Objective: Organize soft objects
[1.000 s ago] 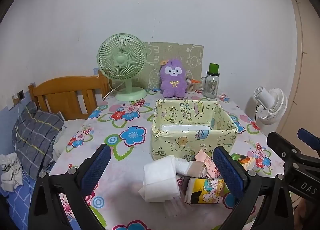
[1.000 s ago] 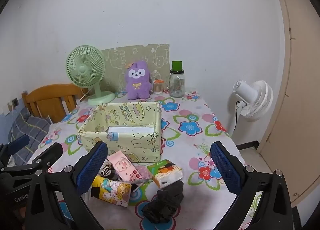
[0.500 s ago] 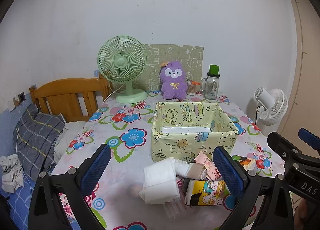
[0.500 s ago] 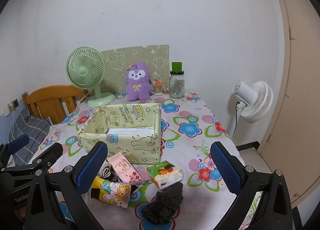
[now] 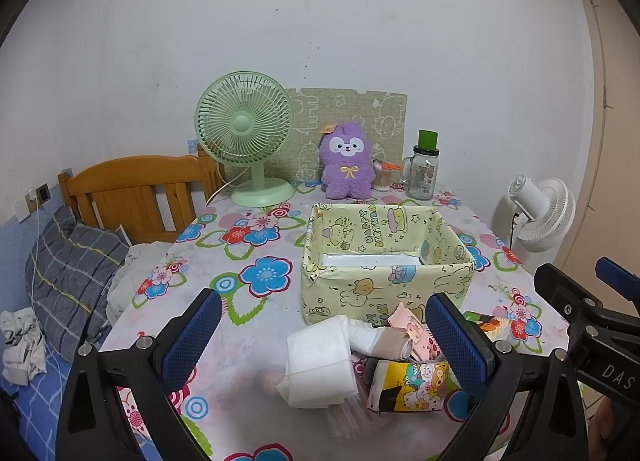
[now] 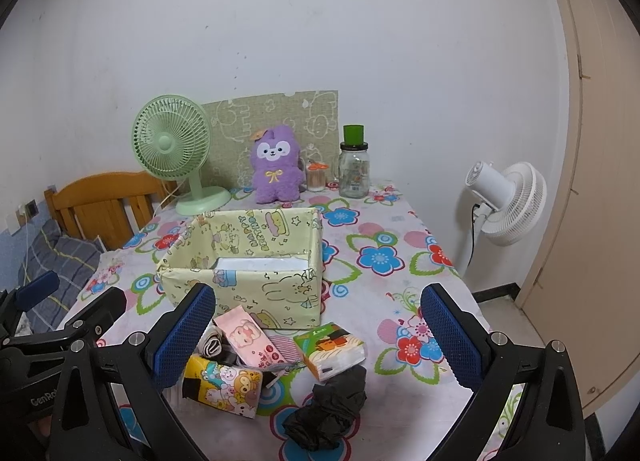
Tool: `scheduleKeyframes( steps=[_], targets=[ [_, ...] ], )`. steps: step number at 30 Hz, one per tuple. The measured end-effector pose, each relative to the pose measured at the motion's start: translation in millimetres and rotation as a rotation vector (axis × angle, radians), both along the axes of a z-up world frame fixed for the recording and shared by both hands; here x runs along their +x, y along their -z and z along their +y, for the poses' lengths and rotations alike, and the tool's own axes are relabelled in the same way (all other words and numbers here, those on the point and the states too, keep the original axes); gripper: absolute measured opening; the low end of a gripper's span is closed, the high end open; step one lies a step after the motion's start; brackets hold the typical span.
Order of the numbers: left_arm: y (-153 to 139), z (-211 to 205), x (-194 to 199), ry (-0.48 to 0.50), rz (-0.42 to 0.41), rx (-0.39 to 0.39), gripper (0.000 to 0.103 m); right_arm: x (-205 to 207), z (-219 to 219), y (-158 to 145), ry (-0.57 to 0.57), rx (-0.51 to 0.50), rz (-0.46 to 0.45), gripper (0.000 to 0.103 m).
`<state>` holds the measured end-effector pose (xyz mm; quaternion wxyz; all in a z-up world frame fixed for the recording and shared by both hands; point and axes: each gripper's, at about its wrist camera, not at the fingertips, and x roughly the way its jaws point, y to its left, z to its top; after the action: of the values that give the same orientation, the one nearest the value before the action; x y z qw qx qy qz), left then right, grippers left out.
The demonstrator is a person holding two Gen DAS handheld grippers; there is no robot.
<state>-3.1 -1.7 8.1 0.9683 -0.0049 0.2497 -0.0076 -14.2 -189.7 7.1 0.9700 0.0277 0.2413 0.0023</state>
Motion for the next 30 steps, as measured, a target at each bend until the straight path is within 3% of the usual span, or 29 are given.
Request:
scheduleKeyframes(
  steps=[30],
  targets=[
    [1.8,-6.2,-1.2,0.023,-0.012,-0.017,0.101,-1.1,-2.2,0.0,0.021,0.004,-0.010,0.103]
  ],
)
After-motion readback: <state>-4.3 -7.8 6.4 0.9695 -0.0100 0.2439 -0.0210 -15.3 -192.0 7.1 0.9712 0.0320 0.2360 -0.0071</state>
